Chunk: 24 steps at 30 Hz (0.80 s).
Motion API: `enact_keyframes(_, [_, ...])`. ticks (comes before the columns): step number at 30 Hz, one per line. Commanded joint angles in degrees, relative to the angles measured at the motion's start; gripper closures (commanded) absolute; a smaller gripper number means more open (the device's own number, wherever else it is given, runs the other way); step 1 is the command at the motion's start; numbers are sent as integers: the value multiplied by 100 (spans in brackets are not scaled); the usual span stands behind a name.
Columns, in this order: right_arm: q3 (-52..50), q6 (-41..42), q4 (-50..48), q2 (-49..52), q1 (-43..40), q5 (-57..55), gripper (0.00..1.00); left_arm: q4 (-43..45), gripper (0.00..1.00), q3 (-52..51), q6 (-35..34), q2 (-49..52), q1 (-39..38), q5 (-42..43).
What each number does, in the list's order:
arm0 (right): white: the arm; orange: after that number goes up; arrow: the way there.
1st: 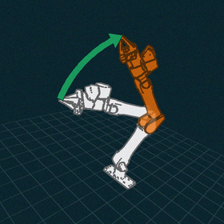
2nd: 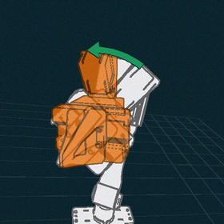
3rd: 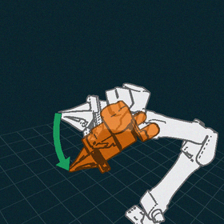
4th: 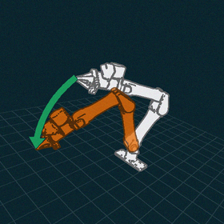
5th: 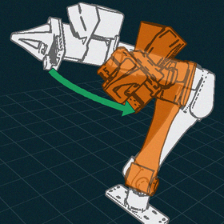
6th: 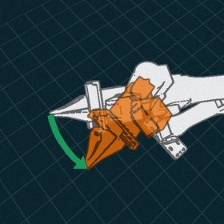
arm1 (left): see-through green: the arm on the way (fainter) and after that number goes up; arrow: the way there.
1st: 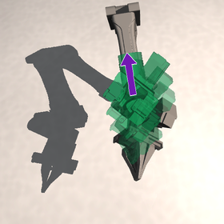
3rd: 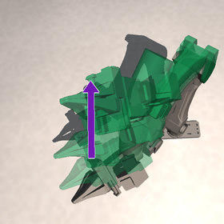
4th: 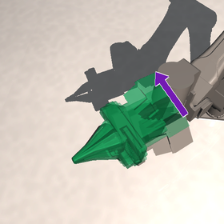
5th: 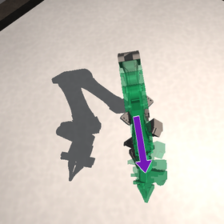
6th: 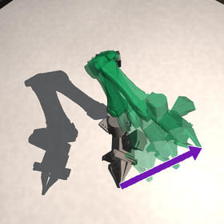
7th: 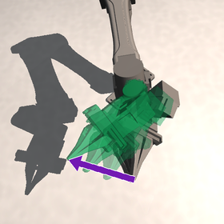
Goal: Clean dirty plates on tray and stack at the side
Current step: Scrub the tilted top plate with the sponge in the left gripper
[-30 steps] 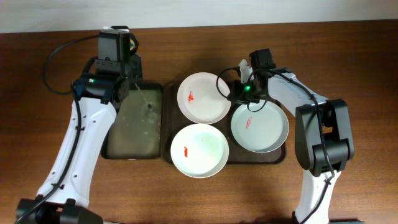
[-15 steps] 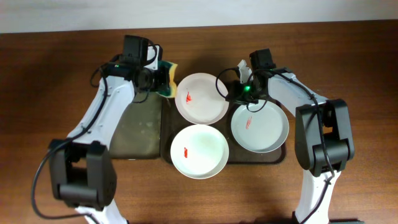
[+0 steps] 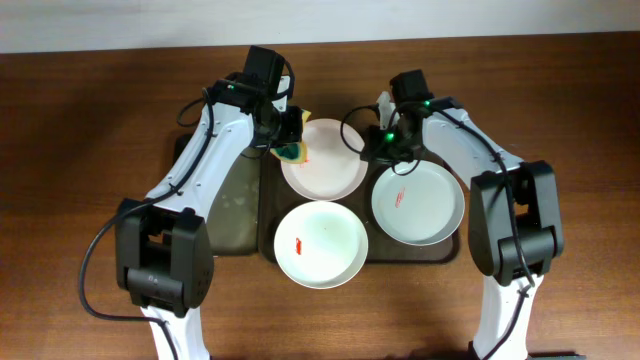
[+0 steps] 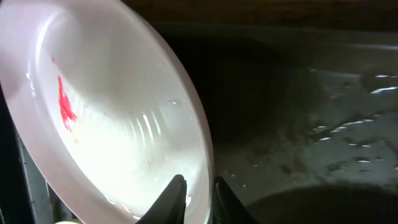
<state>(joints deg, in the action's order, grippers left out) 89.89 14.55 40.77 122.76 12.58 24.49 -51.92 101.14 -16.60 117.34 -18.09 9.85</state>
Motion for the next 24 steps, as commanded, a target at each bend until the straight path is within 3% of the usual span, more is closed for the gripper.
enact_keyframes(1, [92, -37, 20, 9, 31, -144, 78, 17, 100, -24, -98, 26, 17, -111])
enact_keyframes(6, [-24, -39, -114, 42, 33, -142, 74, 76, 100, -24, -96, 170, -68, -122])
enact_keyframes(9, [-52, -39, -129, 42, 33, -140, 82, 90, 100, -24, -98, 367, -66, -133])
enact_keyframes(16, [-103, -61, -116, 42, 35, -146, 75, 354, 100, -22, -98, 535, -68, -133])
enact_keyframes(19, [-129, -61, -133, 42, 76, -262, 92, 387, 100, -22, -96, 540, -68, -138])
enact_keyframes(24, [-129, -59, -136, 42, 140, -271, 96, 345, 100, -63, -96, 555, -79, -136])
